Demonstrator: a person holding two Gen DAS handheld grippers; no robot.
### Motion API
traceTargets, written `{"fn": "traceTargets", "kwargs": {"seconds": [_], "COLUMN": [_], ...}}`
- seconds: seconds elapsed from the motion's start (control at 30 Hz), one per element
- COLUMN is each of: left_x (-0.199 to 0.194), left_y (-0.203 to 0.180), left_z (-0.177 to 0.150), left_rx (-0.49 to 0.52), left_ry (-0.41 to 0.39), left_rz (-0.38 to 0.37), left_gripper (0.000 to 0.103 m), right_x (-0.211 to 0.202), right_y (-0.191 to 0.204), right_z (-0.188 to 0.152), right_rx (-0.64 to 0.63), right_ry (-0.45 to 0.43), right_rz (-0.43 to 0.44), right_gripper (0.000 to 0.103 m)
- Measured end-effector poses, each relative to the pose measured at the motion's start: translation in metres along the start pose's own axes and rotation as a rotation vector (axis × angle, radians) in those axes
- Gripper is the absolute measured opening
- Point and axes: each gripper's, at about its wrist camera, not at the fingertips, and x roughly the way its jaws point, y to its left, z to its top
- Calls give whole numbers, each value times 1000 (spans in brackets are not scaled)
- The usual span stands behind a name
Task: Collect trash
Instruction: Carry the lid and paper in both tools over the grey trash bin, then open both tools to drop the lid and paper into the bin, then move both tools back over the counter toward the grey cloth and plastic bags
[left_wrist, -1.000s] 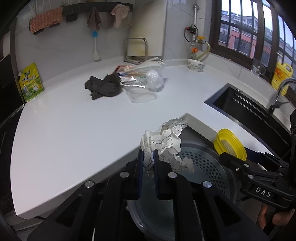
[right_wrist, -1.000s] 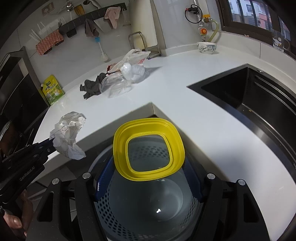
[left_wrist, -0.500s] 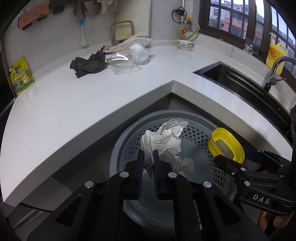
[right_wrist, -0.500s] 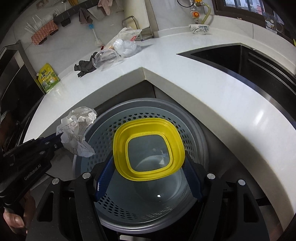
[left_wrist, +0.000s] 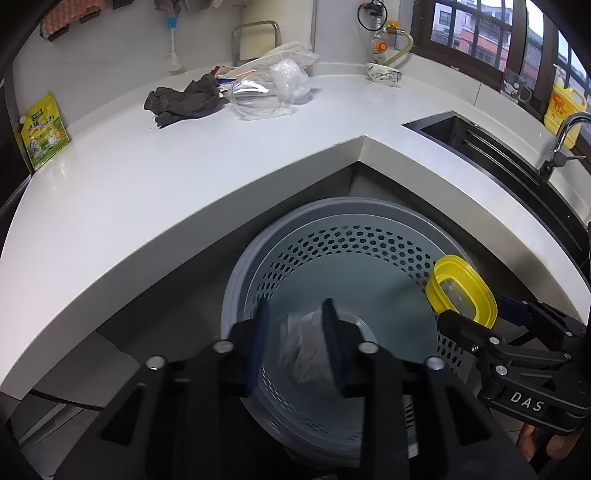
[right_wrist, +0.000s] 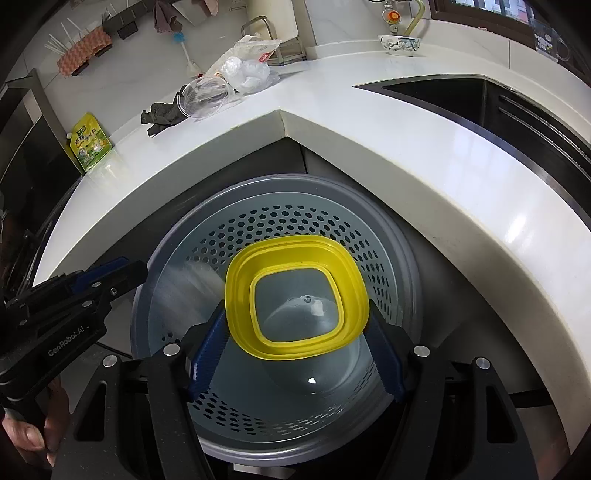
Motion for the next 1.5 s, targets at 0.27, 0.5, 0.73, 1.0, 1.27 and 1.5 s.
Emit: {"fn": "traceTargets", "kwargs": {"seconds": [0.27, 0.5, 0.73, 1.0, 1.27, 1.5], "left_x": [-5, -5, -6, -12, -24, -39], "left_y": [4, 5, 6, 12, 22, 40], "left_z": [1, 2, 2, 5, 14, 30], "left_rx": [-14, -17, -22, -35, -54, -78], "left_ry": [-26, -24, -24, -43, -88, -156], "left_rz": [18, 20, 21, 28, 46, 86], "left_gripper": [59, 59, 59, 68, 77, 86], "right_x": [-2, -4, -5, -12, -22, -30], "right_y": [-3, -6, -4, -2, 2, 10], "right_z": [2, 3, 4, 6, 10, 22], "right_rx": [19, 29, 20, 8, -16, -59], "right_ry": [-3, -6, -12, -40, -85, -140], "right_rz": [4, 4, -1, -1, -15, -36], "right_gripper": [73, 76, 76, 76, 76, 76]}}
